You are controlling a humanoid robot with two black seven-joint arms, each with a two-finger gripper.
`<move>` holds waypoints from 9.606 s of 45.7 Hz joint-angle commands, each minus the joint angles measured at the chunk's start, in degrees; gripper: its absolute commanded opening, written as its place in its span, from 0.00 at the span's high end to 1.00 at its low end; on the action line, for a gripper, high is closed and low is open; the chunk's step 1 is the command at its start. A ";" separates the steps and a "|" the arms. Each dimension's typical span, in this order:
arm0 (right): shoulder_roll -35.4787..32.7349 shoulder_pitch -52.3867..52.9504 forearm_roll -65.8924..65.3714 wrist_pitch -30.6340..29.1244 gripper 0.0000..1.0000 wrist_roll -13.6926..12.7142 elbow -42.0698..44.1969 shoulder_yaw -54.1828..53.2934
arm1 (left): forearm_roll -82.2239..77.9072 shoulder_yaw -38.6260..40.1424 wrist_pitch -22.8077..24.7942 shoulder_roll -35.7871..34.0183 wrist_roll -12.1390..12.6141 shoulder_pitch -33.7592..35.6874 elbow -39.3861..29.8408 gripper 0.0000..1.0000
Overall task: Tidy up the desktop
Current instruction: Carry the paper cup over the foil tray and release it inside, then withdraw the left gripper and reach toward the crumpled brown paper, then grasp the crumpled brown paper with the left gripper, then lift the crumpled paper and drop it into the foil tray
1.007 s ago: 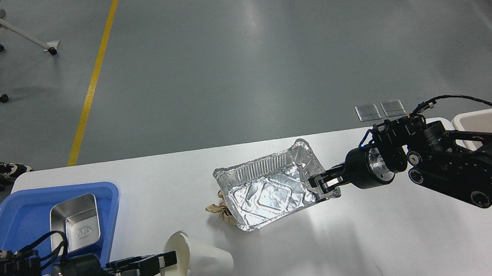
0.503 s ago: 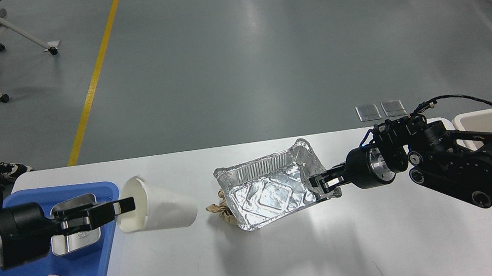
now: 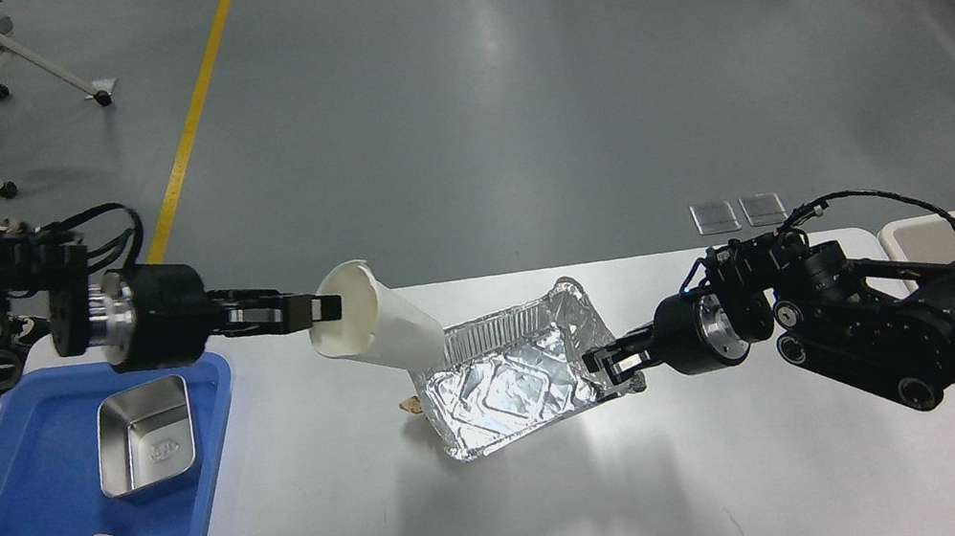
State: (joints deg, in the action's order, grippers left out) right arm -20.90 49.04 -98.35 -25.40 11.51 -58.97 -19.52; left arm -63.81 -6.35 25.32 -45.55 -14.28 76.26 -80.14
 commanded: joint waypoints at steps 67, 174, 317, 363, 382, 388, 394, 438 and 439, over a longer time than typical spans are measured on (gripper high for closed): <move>0.07 -0.61 0.00 0.00 1.00 0.09 -0.36 -1.40 | 2.63 -10.44 -3.35 33.77 0.31 3.81 27.23 0.16; -1.16 -2.19 -0.62 0.00 1.00 0.00 -0.27 -1.93 | 19.08 -7.72 -39.03 -11.43 2.51 -23.35 -0.56 0.12; -4.41 -4.30 0.18 -0.09 1.00 0.44 -1.85 -7.55 | 17.85 -24.24 -33.41 45.55 -0.04 -23.70 50.26 0.31; -4.76 -4.65 0.26 -0.09 1.00 0.53 -1.76 -7.82 | 18.02 -23.98 -30.07 39.23 -5.32 -22.56 49.20 1.00; -4.76 -4.65 0.26 -0.09 1.00 0.53 -1.68 -7.82 | 19.34 -21.52 -24.19 29.21 -5.23 -18.87 45.16 1.00; -4.76 -4.65 0.18 -0.18 1.00 0.53 -1.68 -7.73 | 19.60 -18.35 -20.23 25.87 -5.05 -16.76 43.49 1.00; -4.76 -4.83 0.26 -0.18 1.00 0.53 -1.68 -7.73 | 19.69 -18.18 -19.61 22.00 -4.61 -13.25 38.58 1.00; -4.76 -4.83 0.00 -0.18 1.00 0.53 -1.50 -7.64 | 18.64 -18.97 -19.78 -12.37 -3.21 3.54 -7.75 0.99; -4.76 -4.92 0.09 -0.18 1.00 0.53 -1.50 -7.64 | 18.64 -18.97 -19.61 -12.11 -3.21 4.15 -7.84 0.99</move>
State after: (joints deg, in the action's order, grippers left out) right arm -25.40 44.21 -98.35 -25.58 12.04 -60.37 -27.15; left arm -45.17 -25.32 5.56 -57.90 -17.45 79.03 -87.28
